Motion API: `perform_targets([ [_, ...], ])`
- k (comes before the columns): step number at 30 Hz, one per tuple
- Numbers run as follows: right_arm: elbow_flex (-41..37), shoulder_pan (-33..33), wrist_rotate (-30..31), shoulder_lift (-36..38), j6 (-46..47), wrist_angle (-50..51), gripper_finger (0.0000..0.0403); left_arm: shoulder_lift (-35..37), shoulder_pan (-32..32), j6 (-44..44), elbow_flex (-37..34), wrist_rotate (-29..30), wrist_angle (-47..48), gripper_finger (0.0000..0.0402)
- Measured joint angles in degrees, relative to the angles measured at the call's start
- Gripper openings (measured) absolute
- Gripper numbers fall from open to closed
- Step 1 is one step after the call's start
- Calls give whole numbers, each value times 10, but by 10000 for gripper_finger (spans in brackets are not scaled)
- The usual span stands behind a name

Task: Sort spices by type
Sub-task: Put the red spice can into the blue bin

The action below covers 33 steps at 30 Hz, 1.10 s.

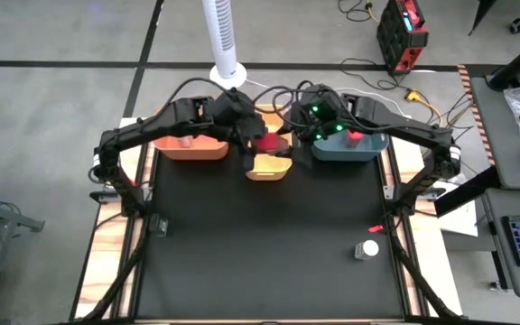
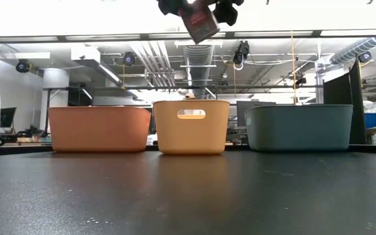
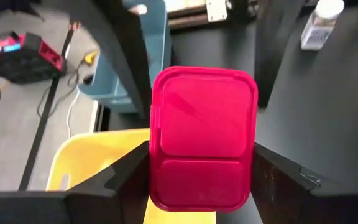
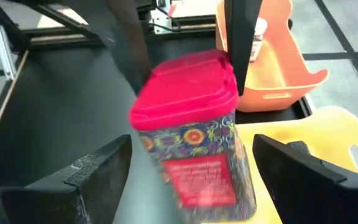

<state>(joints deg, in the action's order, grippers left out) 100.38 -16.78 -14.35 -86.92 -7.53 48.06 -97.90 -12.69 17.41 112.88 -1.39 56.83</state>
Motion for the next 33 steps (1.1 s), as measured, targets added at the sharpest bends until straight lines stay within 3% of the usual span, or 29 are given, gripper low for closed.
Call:
perform_targets([
  [7, 0, 0, 26, -9, -14, 1, 285, 0, -1, 1, 0, -8, -7, 210],
  [14, 0, 1, 36, -11, -46, -4, 161, 0, -2, -8, 0, -11, -5, 221],
  [26, 0, -5, 43, -7, -13, 6, 157, 3, -6, 4, 0, 21, -6, 292],
  [31, 0, -32, 43, 7, -5, 58, 157, 13, -31, 17, -1, 15, 4, 288],
  [33, -3, -46, 42, 17, -6, 66, 157, 19, -52, 18, -1, -17, 2, 281],
])
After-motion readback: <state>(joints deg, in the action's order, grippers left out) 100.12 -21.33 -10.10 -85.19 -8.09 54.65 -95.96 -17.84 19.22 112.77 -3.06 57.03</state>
